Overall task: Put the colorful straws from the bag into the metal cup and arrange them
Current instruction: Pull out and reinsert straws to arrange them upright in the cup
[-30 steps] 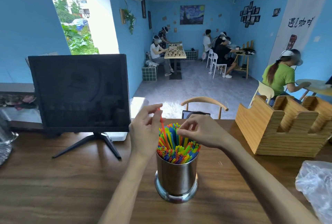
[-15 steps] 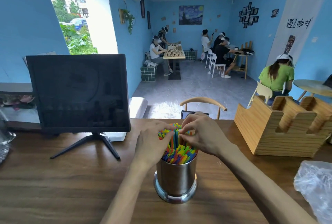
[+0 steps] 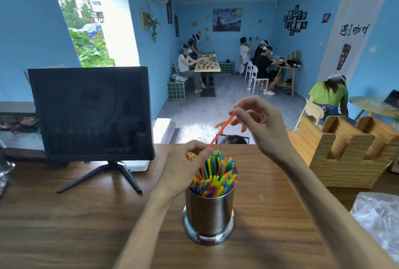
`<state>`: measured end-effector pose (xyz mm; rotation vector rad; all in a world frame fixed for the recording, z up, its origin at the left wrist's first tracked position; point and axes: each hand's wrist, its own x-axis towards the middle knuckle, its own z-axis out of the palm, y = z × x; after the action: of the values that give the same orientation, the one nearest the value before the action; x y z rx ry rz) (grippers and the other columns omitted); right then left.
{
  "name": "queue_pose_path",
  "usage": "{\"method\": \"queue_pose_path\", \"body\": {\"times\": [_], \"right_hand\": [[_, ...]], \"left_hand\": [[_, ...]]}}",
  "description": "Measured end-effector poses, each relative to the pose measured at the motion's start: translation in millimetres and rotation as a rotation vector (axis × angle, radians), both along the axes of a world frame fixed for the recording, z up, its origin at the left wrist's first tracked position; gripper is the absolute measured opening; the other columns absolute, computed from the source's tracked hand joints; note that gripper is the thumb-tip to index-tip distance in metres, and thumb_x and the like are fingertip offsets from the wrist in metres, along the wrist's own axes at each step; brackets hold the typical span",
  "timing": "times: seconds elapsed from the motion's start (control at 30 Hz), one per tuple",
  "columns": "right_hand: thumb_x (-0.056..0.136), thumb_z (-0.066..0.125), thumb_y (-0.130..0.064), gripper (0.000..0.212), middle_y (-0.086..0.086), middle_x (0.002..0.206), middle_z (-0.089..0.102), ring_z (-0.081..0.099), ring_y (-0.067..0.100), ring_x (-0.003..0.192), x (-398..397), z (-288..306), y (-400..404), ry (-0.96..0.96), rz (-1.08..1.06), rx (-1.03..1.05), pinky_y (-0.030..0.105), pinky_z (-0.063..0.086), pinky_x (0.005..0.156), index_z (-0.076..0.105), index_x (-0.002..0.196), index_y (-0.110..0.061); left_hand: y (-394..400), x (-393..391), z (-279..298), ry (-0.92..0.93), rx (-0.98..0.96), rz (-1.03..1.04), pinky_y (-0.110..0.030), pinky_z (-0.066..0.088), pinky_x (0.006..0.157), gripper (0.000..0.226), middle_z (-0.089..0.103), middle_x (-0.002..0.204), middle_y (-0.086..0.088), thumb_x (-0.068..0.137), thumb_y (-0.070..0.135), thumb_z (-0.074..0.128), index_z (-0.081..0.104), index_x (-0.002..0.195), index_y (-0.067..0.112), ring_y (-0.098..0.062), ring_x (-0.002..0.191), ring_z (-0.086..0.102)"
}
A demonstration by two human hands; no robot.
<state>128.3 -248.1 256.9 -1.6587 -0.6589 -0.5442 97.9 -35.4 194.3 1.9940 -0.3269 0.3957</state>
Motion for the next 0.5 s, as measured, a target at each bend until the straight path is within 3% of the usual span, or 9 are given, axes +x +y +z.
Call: {"method": "queue_pose_path", "body": {"times": [0.1,0.2,0.3,0.4,0.5], "right_hand": [[0.1,0.061,-0.009,0.004,-0.001,0.086,0.075,0.073,0.018,0.078,2.5,-5.6,-5.2,0.016,-0.004,0.113,0.022,0.053,0.063,0.063,0.099,-0.013],[0.097,0.066,-0.018,0.005,-0.006,0.083,0.076,0.072,0.011,0.08,3.2,-20.0,-6.9,0.083,-0.01,0.093,0.018,0.052,0.065,0.067,0.095,-0.022],[0.094,0.071,-0.023,0.005,-0.003,0.087,0.077,0.073,0.015,0.085,4.8,-33.9,-9.9,0.136,0.02,-0.018,0.023,0.054,0.071,0.071,0.089,-0.025],[0.093,0.075,-0.023,0.005,-0.001,0.091,0.077,0.07,0.021,0.085,7.9,-43.4,-11.4,0.161,0.02,-0.174,0.034,0.053,0.074,0.074,0.088,-0.022],[0.089,0.079,-0.032,0.006,-0.012,0.088,0.075,0.065,0.0,0.077,9.3,-51.0,-11.5,0.205,0.056,-0.434,0.014,0.045,0.066,0.078,0.092,-0.026]], "left_hand": [[7.2,-0.7,11.8,-0.006,-0.274,0.035,-0.014,0.05,0.066,0.013,0.076,0.081,0.017,0.079,0.05,0.074,0.078,0.083,0.038,0.003,0.078,0.067],[18.0,1.4,23.1,-0.053,-0.601,0.059,-0.014,0.049,0.058,0.019,0.078,0.077,0.002,0.064,0.04,0.084,0.083,0.078,0.027,-0.001,0.065,0.066],[29.6,-1.6,28.9,-0.058,-0.694,0.037,-0.015,0.046,0.049,0.036,0.076,0.075,-0.004,0.059,0.042,0.088,0.082,0.083,0.015,-0.006,0.058,0.06],[35.7,-1.7,29.0,-0.02,-0.785,-0.008,-0.017,0.049,0.052,0.036,0.074,0.075,-0.004,0.061,0.041,0.087,0.081,0.085,0.014,-0.009,0.06,0.06],[28.8,-5.2,30.3,-0.04,-0.804,0.01,-0.017,0.051,0.051,0.035,0.073,0.08,-0.001,0.068,0.045,0.082,0.083,0.092,0.019,-0.015,0.067,0.059]]}}
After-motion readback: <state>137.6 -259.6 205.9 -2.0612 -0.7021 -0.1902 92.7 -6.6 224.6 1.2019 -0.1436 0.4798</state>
